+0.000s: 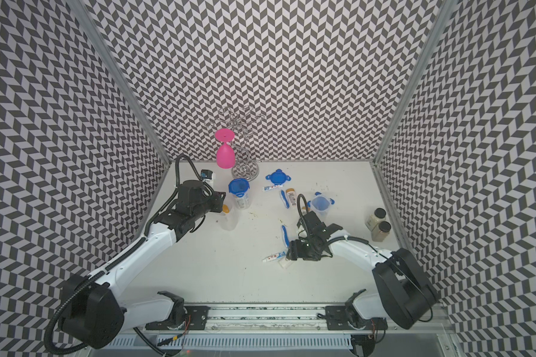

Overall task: Pack away toiletry kits
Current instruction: Pick up the toiletry item from the center of the board.

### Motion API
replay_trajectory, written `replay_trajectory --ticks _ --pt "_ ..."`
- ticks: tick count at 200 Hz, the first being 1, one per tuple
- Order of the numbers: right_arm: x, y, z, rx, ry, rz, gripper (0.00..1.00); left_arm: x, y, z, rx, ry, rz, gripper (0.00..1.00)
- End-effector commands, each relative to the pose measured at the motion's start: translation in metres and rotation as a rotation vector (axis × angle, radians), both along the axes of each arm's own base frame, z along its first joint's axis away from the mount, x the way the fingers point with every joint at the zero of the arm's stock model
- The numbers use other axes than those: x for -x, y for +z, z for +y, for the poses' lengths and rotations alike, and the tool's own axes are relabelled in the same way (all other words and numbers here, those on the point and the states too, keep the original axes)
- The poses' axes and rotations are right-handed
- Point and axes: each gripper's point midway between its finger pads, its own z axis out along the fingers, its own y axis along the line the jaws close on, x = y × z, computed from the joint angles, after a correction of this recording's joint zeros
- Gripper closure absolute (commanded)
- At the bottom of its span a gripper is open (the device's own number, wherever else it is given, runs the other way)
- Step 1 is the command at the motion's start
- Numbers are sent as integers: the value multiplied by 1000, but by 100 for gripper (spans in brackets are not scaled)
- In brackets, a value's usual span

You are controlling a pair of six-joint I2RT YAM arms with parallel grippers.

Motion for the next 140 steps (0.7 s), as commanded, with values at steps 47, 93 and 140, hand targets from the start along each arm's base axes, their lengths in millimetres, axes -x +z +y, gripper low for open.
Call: replay_trajectory --ticks 47,93,140 --pt "-28 -11 6 144 106 -99 22 12 5 0 18 -13 -6 67" --pt "-12 -15 9 276 191 -122 22 14 2 1 22 -8 1 67" --pt "5 -19 5 338 229 -129 28 13 14 5 -7 -2 -27 71"
